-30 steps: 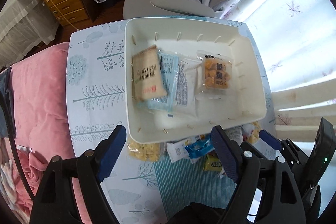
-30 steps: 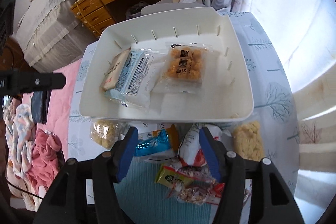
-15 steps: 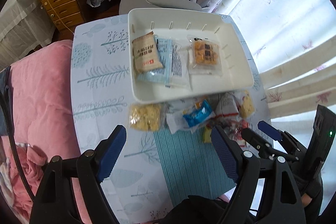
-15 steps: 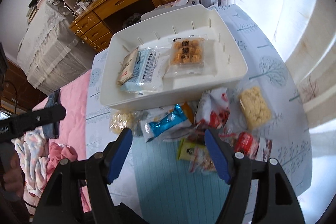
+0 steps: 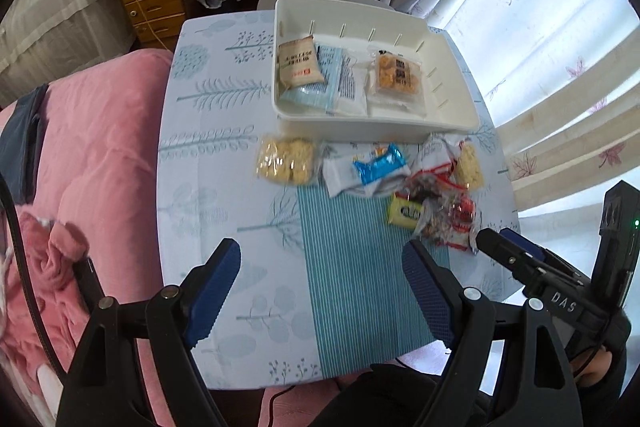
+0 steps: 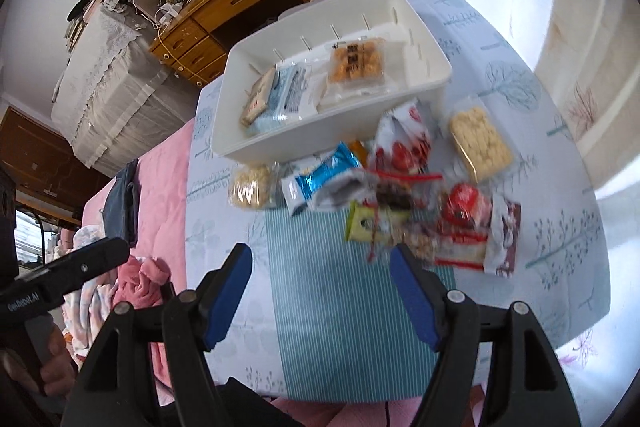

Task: Organize snacks
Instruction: 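Withdraw both tools from the basket toward the snack pile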

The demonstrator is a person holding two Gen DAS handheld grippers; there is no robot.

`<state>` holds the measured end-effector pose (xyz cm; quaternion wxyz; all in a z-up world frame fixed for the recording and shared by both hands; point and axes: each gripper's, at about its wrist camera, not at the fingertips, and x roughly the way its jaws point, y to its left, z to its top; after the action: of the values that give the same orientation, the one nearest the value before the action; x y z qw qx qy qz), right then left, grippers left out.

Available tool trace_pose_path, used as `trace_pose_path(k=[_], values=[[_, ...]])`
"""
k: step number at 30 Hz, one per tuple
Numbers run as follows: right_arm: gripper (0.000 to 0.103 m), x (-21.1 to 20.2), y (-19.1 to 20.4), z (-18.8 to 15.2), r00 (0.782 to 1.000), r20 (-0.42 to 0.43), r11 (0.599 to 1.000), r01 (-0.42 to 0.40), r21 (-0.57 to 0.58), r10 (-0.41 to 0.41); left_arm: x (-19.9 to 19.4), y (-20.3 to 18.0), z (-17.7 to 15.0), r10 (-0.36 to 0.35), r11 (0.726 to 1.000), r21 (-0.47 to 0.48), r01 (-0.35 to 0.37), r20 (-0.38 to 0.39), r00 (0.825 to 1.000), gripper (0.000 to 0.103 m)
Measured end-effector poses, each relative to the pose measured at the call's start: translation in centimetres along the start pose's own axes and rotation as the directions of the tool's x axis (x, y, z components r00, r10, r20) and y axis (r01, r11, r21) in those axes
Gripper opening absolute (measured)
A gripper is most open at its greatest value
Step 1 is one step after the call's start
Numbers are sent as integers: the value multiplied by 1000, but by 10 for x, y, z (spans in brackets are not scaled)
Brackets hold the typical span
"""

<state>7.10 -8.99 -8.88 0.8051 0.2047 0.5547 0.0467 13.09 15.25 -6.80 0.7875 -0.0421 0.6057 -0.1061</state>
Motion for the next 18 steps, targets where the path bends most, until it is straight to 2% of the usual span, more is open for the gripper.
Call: trace_pose_path(k=[10,18], values=[[72,-2,-30,-42,999,-47,999,-5,44,7,3,-12,-53,46,999,14,-47,23,999,82],[72,4,-49,-66,998,-61,994,-18,105,25,8,-13,-70,108,993,50,-111,71,992,82]])
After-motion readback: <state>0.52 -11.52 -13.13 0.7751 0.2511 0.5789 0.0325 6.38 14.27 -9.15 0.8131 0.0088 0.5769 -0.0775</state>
